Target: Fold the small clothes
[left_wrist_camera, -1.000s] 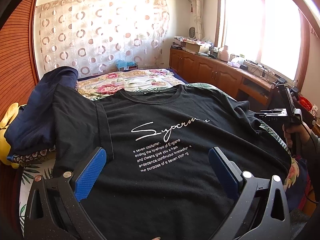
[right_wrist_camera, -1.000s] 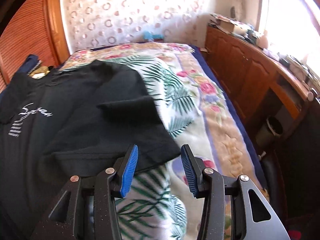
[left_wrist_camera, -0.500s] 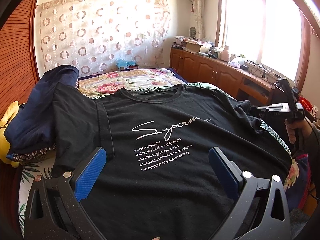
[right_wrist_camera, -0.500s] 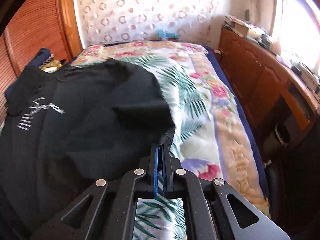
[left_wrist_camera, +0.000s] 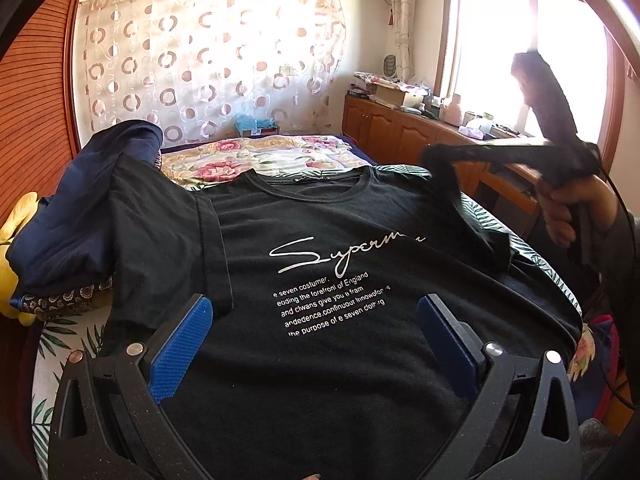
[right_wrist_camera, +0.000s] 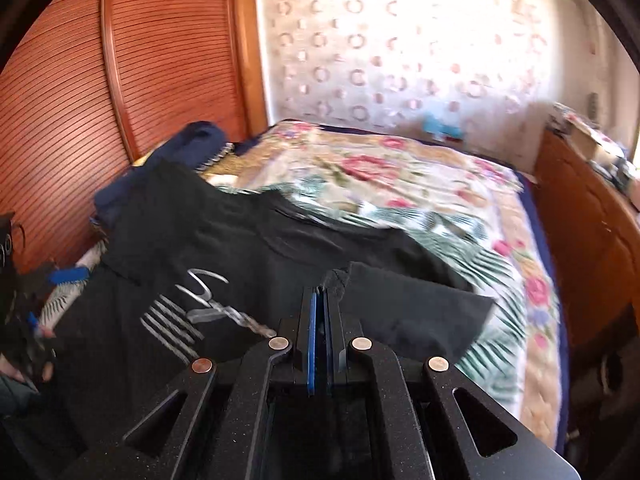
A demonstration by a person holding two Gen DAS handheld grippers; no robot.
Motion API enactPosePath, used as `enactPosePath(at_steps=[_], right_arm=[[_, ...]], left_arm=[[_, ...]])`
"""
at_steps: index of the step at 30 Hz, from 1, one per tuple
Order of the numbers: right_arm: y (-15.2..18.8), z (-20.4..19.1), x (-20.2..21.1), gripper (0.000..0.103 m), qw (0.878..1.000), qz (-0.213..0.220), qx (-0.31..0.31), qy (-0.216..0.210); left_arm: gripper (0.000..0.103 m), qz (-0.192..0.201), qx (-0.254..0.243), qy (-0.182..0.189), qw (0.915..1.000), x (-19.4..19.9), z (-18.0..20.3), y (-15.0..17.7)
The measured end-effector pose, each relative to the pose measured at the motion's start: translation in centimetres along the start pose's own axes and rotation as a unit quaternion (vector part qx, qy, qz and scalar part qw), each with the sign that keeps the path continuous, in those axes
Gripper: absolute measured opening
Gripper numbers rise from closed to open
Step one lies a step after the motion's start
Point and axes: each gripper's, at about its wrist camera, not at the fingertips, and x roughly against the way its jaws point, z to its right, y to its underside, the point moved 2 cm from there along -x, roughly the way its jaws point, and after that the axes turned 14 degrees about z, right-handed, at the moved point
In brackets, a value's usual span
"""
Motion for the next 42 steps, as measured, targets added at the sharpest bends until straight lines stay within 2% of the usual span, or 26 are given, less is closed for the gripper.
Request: enactPosePath(at_steps=[3,4,5,6,8,14,19,28,34,39,42], right_arm=[[-0.6,-0.5,-1.9,0.003,0.999,-0.002,-0.009,-0.031],[-0.7,0.0,-1.9,0.004,1.0,-0.005,-0.008,-0.026],[-0.7,0.2,-2.2,0.012,1.0,-0.008,-0.005,-0.014],[-0.7,0.4,-2.3,0.025,1.0,-0.011,-0.004,-0.006],[-0.5,1.0,-2.0,0.03,1.0,-0.006,-0.011,-0.002],[3.1,2.5,0.1,0.03,0.998,-0.033,0.002,0.049],[6.6,3.6,-0.1,0.03,0.995,-0.074,0.0,0.071],[10.9,3.6,-0.1,0.03,0.992,-0.099,-0.028,0.077],[11.1,3.2,0.3,0.03,0.991,-0.102,-0.022,0.079],[11.0,2.1,1.2,0.013,0.993,-0.093,0.006,0.071],[10.8,1.6,2.3,0.012,0.995,-0.084,0.008,0.06]], left_arm=[[0.103,0.001,-0.001,-0.001,1.0,0.1,-0.1,0.0],[0.103,0.002,-0.001,-0.001,1.0,0.2,-0.1,0.0],[0.103,0.003,0.0,-0.001,1.0,0.2,-0.2,0.0],[0.103,0.003,0.001,-0.001,1.0,0.2,-0.3,0.0],[0.103,0.003,0.003,-0.002,1.0,0.2,-0.5,0.0],[0.103,0.005,0.007,-0.001,1.0,0.3,-0.6,0.0],[0.103,-0.001,0.007,0.003,1.0,-0.2,-0.4,0.2],[0.103,-0.006,0.001,0.004,1.0,-0.3,-0.2,0.3],[0.103,0.0,0.004,0.0,1.0,-0.1,-0.3,0.3],[0.103,0.001,0.006,-0.004,1.0,-0.1,-0.5,0.3],[0.103,0.001,0.008,-0.005,1.0,-0.1,-0.6,0.5]])
